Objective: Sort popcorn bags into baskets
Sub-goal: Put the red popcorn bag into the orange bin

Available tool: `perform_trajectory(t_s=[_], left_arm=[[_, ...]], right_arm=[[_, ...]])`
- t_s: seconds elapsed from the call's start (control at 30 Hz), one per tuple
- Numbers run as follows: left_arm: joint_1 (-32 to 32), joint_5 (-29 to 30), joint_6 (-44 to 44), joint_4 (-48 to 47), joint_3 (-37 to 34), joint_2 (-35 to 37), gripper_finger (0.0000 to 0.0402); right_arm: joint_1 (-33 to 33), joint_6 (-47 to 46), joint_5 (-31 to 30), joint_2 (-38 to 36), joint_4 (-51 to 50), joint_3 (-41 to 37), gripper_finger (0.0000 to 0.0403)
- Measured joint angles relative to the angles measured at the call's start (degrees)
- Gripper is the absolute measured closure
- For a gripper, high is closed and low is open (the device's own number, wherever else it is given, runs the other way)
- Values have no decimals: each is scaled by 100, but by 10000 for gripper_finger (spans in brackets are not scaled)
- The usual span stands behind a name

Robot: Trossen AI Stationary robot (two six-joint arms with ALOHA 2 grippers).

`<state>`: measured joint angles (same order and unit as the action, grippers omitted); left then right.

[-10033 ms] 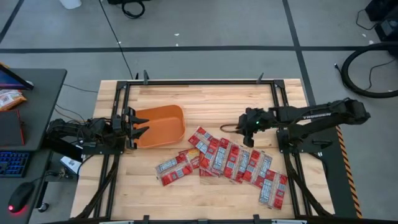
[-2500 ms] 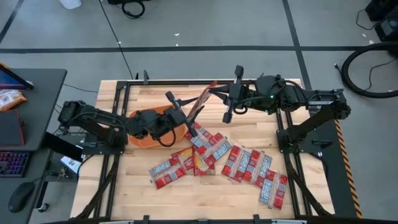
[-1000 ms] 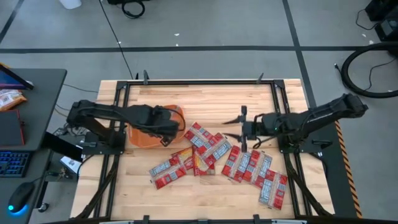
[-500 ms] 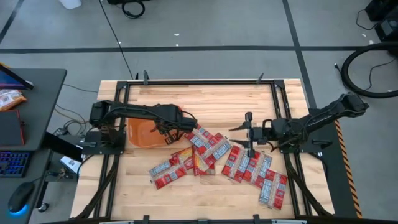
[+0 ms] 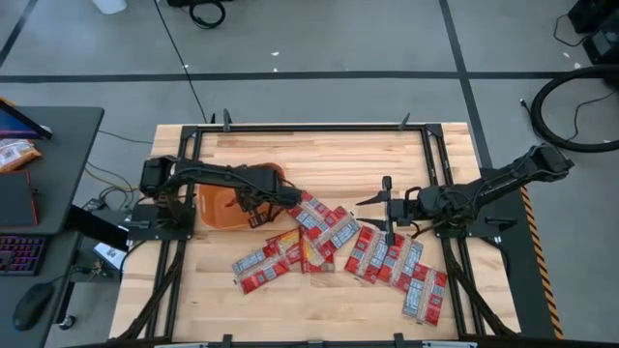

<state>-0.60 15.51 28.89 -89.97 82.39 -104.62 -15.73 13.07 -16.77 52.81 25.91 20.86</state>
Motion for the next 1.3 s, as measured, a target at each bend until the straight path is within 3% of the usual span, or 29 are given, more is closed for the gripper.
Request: perform_trajectory(t_s=[0.37,0.6,0.73,0.83,0.97,1.07,1.3], left_arm=[[-357,219,317,3,-791,144,359],[-527,16,504,-10,-833,142,273],[-513,-298,338,-8,-500,202,214],[-445,-622,211,1,31,295,193],[-223,-1454,205,29,980,327,188],[133,-2006,634,551,1479,354,187],[1386,-1946,2056,1661,1668,333,187]], right_arm=[[-2,-49,-3,1,9,0,216],[0,-51,-3,3,8,0,216],[1,-49,-3,3,4,0,216],[5,-49,-3,3,-11,0,216],[5,-49,-3,5,-37,0,216],[5,-49,-3,5,-66,2,216],[5,-28,0,5,-124,2,216]])
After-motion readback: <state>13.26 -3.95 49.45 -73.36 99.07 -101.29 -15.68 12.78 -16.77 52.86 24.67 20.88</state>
